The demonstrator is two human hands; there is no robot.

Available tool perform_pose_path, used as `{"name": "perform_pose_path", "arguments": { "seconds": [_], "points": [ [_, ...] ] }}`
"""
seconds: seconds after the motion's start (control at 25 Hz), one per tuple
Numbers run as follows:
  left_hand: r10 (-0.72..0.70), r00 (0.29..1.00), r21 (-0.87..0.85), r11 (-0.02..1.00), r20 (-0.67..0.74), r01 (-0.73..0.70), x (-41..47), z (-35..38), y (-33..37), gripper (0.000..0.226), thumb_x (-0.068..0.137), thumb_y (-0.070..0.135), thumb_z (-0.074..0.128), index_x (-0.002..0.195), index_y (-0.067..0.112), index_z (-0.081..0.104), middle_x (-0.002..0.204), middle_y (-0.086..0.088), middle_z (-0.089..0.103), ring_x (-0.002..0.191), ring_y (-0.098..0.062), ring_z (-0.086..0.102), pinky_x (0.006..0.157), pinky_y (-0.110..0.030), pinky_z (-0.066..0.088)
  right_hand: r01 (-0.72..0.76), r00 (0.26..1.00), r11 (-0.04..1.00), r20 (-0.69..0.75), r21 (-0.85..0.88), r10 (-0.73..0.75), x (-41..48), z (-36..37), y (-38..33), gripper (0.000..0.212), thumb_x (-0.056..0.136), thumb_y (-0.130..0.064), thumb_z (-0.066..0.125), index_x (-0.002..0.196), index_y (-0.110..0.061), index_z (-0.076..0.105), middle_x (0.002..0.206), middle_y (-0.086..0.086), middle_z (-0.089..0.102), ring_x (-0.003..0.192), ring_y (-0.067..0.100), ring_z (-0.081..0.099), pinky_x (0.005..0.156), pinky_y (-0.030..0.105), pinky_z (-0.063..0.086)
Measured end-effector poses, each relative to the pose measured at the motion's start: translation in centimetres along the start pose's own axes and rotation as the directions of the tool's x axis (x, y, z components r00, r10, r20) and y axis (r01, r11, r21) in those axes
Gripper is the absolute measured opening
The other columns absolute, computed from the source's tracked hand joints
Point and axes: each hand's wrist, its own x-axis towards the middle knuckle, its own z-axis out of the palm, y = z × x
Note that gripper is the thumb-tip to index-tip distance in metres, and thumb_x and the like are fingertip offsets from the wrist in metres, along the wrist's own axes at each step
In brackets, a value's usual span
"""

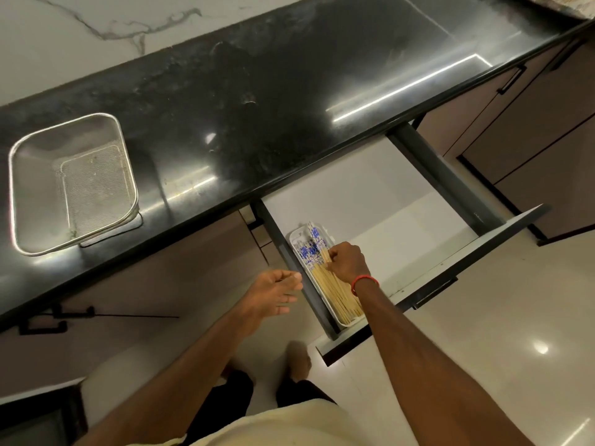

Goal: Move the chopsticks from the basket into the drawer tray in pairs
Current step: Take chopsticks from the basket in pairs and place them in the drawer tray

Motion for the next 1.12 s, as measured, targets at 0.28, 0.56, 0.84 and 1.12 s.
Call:
{"name": "perform_pose_path", "arguments": {
  "seconds": [0.28, 0.56, 0.84, 1.12],
  "points": [
    [-0.05, 0.998, -0.01, 0.999, -0.025, 0.05, 0.3, -1.2, -0.8, 0.032, 0.094, 0.047, 0.066, 0.114, 0.022, 0.069, 0.108, 0.005, 0.079, 0.097, -0.016, 0.076, 0.075, -0.029, 0.057, -0.06, 0.998, 0.986, -0.021, -0.153, 0.058, 0.6, 3.0, 0.6, 0.005, 0.086, -0.007, 0.059, 0.088, -0.007, 0.063, 0.1, 0.019, 0.067, 0.095, 0.039, 0.064, 0.077, 0.039, 0.051],
    [-0.104, 0.994, -0.025, 0.994, -0.045, 0.103, 0.7, -1.7, -1.4, 0.026, 0.094, 0.044, 0.067, 0.108, 0.022, 0.069, 0.105, 0.004, 0.079, 0.093, -0.016, 0.076, 0.071, -0.028, 0.056, -0.086, 0.996, 0.98, -0.054, -0.18, 0.077, 1.2, 4.1, 0.8, 0.016, 0.091, -0.014, 0.059, 0.102, -0.009, 0.069, 0.106, 0.016, 0.068, 0.101, 0.039, 0.064, 0.082, 0.039, 0.052],
    [-0.098, 0.994, -0.017, 0.995, -0.052, 0.097, 0.5, -1.8, -1.2, 0.024, 0.097, 0.041, 0.064, 0.109, 0.02, 0.068, 0.107, 0.003, 0.078, 0.095, -0.017, 0.075, 0.074, -0.029, 0.056, -0.1, 0.987, 0.971, -0.144, -0.217, 0.069, 0.2, 4.7, 1.7, 0.02, 0.096, -0.014, 0.054, 0.112, -0.011, 0.066, 0.109, 0.015, 0.066, 0.101, 0.037, 0.063, 0.082, 0.04, 0.051],
    [-0.11, 0.992, 0.01, 0.994, -0.059, 0.111, 0.3, -2.2, -1.7, 0.023, 0.096, 0.042, 0.065, 0.108, 0.022, 0.069, 0.107, 0.003, 0.078, 0.098, -0.019, 0.075, 0.08, -0.033, 0.057, 0.012, 0.986, 0.911, -0.145, -0.413, -0.078, -0.5, 5.1, 1.4, 0.022, 0.099, -0.019, 0.048, 0.119, -0.017, 0.055, 0.106, 0.009, 0.067, 0.096, 0.032, 0.066, 0.075, 0.036, 0.051]
  ]
}}
